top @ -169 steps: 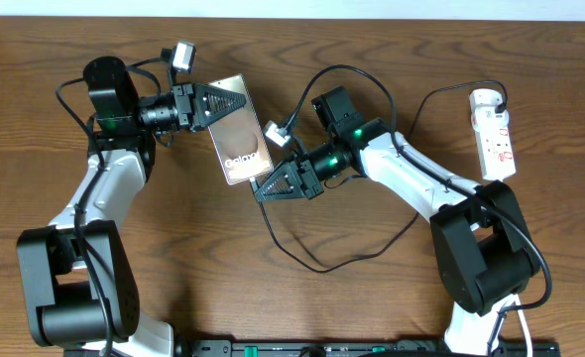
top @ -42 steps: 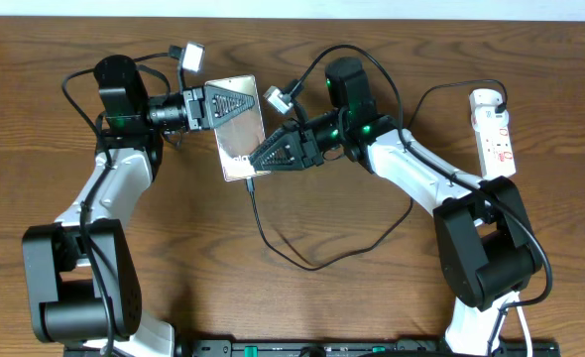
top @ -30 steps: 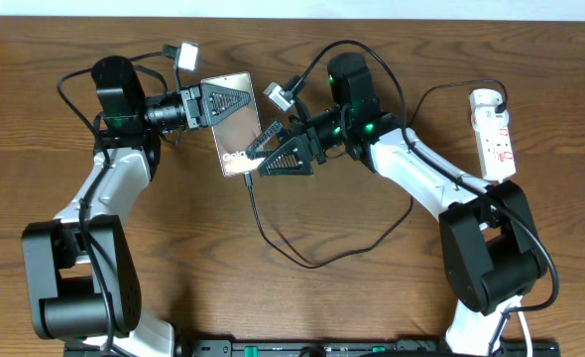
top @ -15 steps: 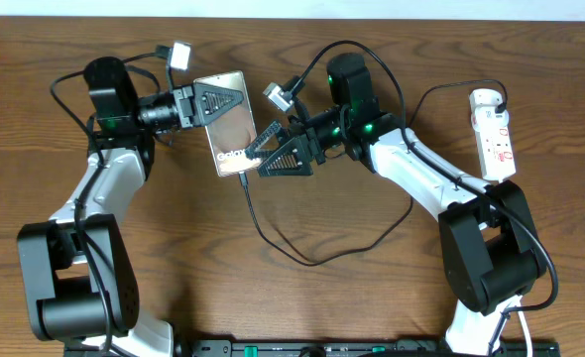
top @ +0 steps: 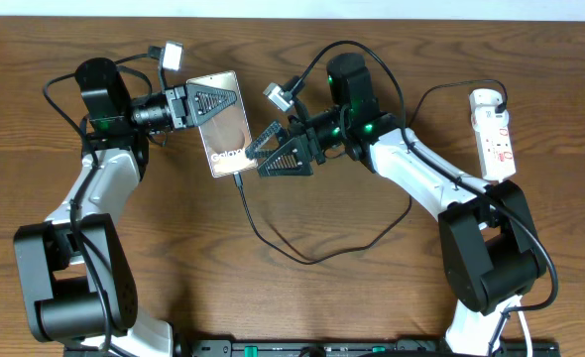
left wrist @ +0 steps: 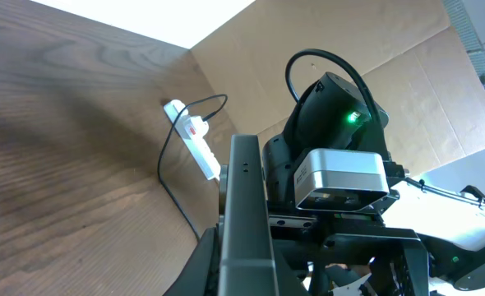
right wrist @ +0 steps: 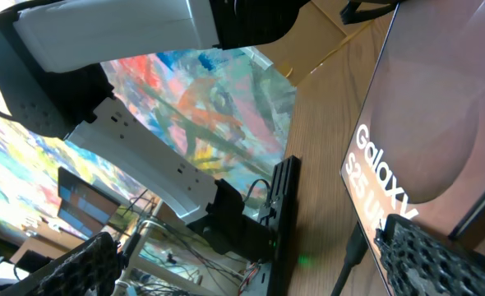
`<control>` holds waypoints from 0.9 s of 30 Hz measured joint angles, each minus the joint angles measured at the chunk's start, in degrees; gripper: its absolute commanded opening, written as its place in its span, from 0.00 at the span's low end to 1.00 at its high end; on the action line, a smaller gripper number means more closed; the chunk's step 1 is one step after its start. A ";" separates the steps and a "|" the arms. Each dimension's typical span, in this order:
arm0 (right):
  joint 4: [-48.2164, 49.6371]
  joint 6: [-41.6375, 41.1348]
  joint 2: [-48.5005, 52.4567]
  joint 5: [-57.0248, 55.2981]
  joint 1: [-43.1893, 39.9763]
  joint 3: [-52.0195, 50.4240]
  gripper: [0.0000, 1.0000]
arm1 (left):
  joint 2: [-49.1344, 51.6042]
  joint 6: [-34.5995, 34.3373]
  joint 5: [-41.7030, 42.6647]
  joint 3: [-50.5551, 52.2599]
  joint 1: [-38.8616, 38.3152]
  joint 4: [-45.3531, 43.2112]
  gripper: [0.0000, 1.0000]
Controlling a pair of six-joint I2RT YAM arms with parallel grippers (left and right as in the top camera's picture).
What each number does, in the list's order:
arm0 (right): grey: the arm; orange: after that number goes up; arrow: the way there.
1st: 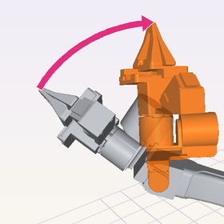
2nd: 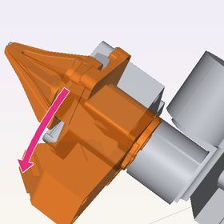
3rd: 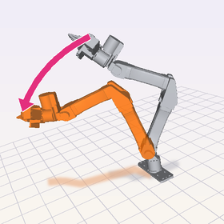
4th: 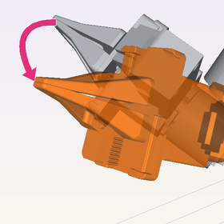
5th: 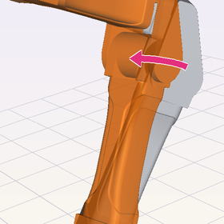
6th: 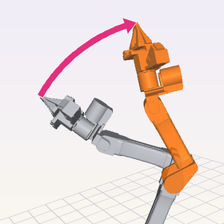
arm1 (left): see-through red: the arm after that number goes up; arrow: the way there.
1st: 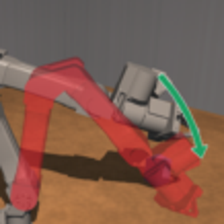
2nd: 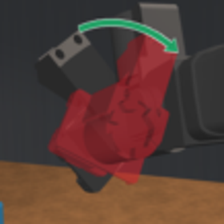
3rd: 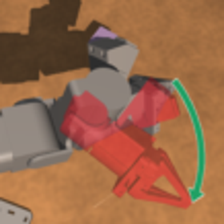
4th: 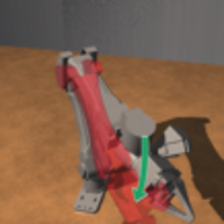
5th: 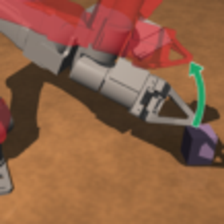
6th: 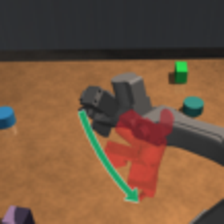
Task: Plug charger to phone and switch on socket
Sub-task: 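Open the right gripper off the plug and move it right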
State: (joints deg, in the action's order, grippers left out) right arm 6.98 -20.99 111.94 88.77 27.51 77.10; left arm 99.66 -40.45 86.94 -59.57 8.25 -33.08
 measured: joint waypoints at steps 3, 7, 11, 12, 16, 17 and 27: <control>0.00 0.02 0.02 -0.02 0.00 0.00 0.99 | 0.00 -0.02 0.26 0.00 0.81 0.04 0.07; -0.04 0.02 0.09 -0.04 0.00 0.00 0.99 | 0.00 -0.04 0.96 0.00 2.78 0.20 0.07; -0.04 0.11 0.09 -0.04 0.00 0.00 0.99 | 0.00 -0.04 1.29 0.00 4.98 1.38 0.07; -0.04 0.15 0.09 -0.04 0.00 0.00 0.99 | 0.00 -0.07 1.29 0.00 5.38 1.55 0.07; -0.35 0.50 0.09 -0.42 0.00 0.00 0.99 | 0.00 -0.52 1.29 0.00 6.21 1.57 0.07; -0.94 0.68 0.09 -0.98 0.00 0.00 0.99 | 0.00 -0.83 1.31 0.00 6.23 1.57 0.07; -16.33 7.76 0.17 -15.23 0.00 -0.63 0.71 | 0.00 -2.19 1.46 0.00 6.21 1.57 0.07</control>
State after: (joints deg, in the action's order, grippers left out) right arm -9.34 -13.23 112.12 73.54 27.51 76.47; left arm 99.66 -42.63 88.40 -59.57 14.46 -31.51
